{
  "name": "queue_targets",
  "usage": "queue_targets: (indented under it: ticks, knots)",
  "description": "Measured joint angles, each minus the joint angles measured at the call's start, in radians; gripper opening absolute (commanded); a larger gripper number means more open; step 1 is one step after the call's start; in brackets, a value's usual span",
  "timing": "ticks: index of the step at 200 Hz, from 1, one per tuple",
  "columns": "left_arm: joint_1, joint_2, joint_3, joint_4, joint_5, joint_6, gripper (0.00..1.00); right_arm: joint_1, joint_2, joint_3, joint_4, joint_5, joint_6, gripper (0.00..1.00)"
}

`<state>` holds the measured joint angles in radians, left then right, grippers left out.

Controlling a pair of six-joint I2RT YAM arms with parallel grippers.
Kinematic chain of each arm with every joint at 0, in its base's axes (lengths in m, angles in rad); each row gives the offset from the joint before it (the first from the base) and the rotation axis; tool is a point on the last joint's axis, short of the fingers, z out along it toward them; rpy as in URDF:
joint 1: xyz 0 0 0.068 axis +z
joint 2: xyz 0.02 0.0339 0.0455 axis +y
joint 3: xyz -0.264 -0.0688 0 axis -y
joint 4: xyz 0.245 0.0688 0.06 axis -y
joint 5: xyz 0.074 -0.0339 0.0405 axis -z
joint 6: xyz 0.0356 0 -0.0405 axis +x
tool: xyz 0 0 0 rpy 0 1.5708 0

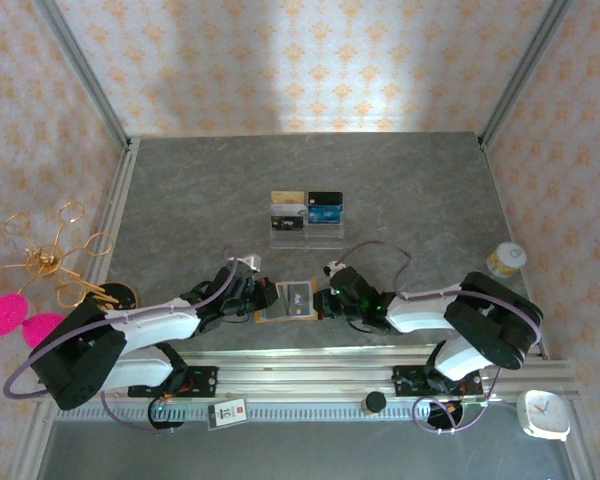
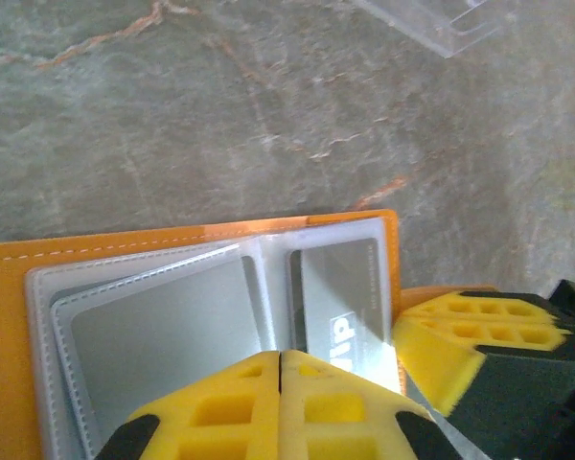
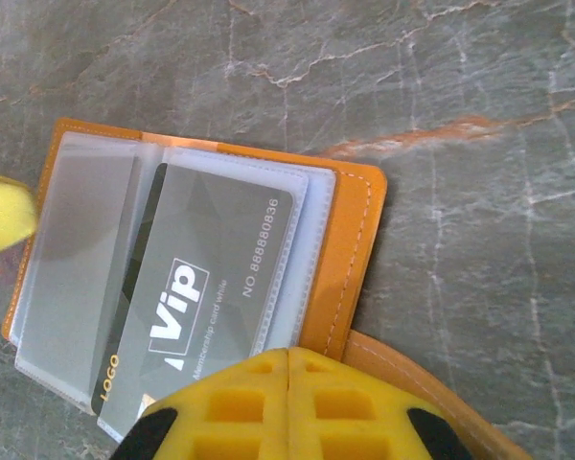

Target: Take the credit cards out of the card holder

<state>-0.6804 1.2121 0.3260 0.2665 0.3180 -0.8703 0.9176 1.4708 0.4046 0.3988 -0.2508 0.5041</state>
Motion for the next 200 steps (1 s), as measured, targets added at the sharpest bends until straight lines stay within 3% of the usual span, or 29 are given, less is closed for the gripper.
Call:
queue_targets:
  ticks: [14,38,55,64,97,143,200]
  knots:
    - [0.000,-0.020,0.002,-0.013,0.003,0.021,0.33,0.006,-0.028,-0.002,-0.037,0.008,-0.010,0.17]
    - [-0.023,-0.047,0.029,-0.055,-0.018,0.069,0.44,0.027,-0.098,0.002,-0.133,0.047,-0.035,0.34]
    - [-0.061,-0.061,0.061,-0.071,-0.060,0.093,0.47,0.040,-0.132,0.019,-0.186,0.070,-0.057,0.40]
    - [-0.076,-0.061,0.071,-0.072,-0.079,0.103,0.47,0.045,-0.134,0.037,-0.203,0.080,-0.063,0.40]
    - [-0.085,-0.031,0.071,-0.079,-0.146,0.112,0.38,0.066,-0.055,0.132,-0.238,0.115,-0.099,0.24]
    - [-0.086,0.067,0.080,-0.142,-0.231,0.139,0.35,0.081,0.052,0.180,-0.262,0.162,-0.117,0.20]
    - [-0.086,0.167,0.166,-0.225,-0.332,0.201,0.31,0.086,0.068,0.190,-0.248,0.203,-0.107,0.19]
